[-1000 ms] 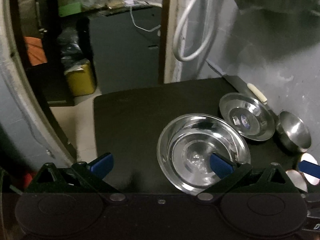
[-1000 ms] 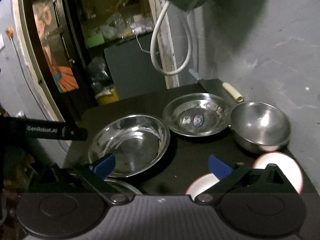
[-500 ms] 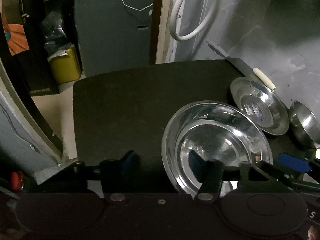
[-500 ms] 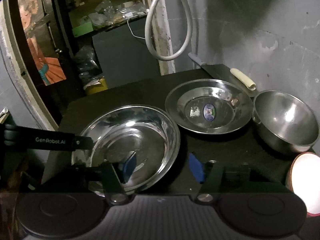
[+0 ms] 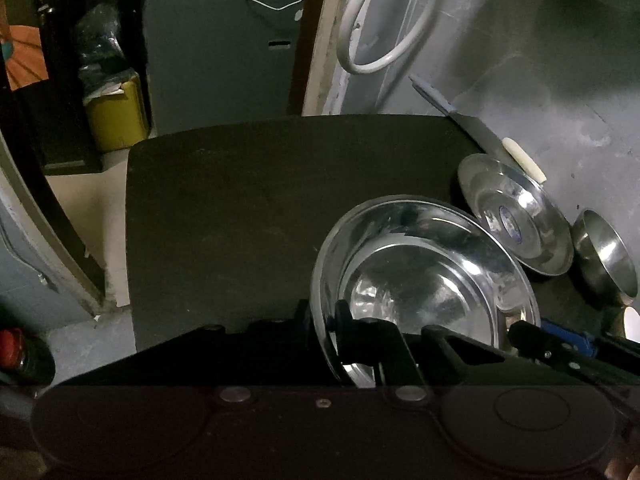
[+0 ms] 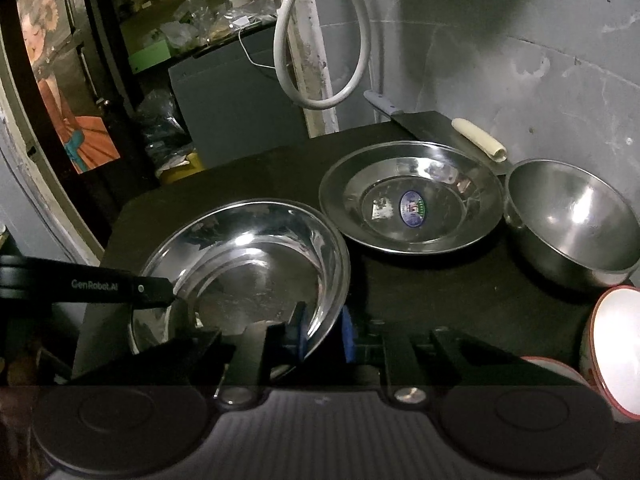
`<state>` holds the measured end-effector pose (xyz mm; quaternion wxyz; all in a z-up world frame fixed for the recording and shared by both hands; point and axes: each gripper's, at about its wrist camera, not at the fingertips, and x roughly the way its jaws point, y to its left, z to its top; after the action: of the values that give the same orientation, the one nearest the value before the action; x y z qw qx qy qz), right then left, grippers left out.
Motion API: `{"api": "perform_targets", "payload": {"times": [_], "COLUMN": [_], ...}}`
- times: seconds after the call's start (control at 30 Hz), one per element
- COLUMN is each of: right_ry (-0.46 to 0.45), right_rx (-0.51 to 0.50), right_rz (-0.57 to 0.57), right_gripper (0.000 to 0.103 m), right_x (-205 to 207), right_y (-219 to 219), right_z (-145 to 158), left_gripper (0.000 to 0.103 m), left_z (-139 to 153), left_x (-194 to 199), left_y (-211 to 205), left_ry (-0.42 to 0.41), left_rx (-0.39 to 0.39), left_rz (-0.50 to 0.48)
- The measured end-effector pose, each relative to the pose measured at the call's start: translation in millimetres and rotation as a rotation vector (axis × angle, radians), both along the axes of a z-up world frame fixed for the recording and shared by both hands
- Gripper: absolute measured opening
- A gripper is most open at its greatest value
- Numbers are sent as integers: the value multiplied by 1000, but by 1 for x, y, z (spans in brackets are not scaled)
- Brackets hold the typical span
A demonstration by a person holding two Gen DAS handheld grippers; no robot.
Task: Organize plates and bowls
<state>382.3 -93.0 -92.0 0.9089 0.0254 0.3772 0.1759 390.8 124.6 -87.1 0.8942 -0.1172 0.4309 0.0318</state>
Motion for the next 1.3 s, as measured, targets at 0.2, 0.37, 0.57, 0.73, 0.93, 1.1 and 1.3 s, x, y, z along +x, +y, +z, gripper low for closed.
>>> {"api": "perform_targets", "payload": {"times": [0.2, 0.37, 0.57, 0.73, 0.93, 1.1, 1.3], "right_ry": [-26, -59, -61, -46, 20, 65, 84], "right_rx": [16, 48, 87, 86, 81, 76, 72], "right_rz": [13, 19, 12, 3, -4, -31, -62], "right_gripper": [19, 19, 19, 19, 20, 21, 21], "right_x": [-4, -16, -47, -77, -118, -145, -159], "right_y": [1, -4, -21, -31, -38, -42, -46], "right_z": [7, 24, 42, 50, 45, 38, 34], "left_gripper": [11, 11, 13, 13, 14, 16, 18], "left_z": [10, 31, 47, 53, 50, 43, 38], "left_x": [-10, -28, -53, -78, -110, -129, -134], "left_y": [4, 2, -10, -19, -32, -43, -51], "left_ry": [-44, -89, -83, -59, -19, 15, 47], "left_rx": [1, 16, 42, 53, 108, 150, 169], "left_rz": [5, -10, -78, -138, -237, -295, -337]}}
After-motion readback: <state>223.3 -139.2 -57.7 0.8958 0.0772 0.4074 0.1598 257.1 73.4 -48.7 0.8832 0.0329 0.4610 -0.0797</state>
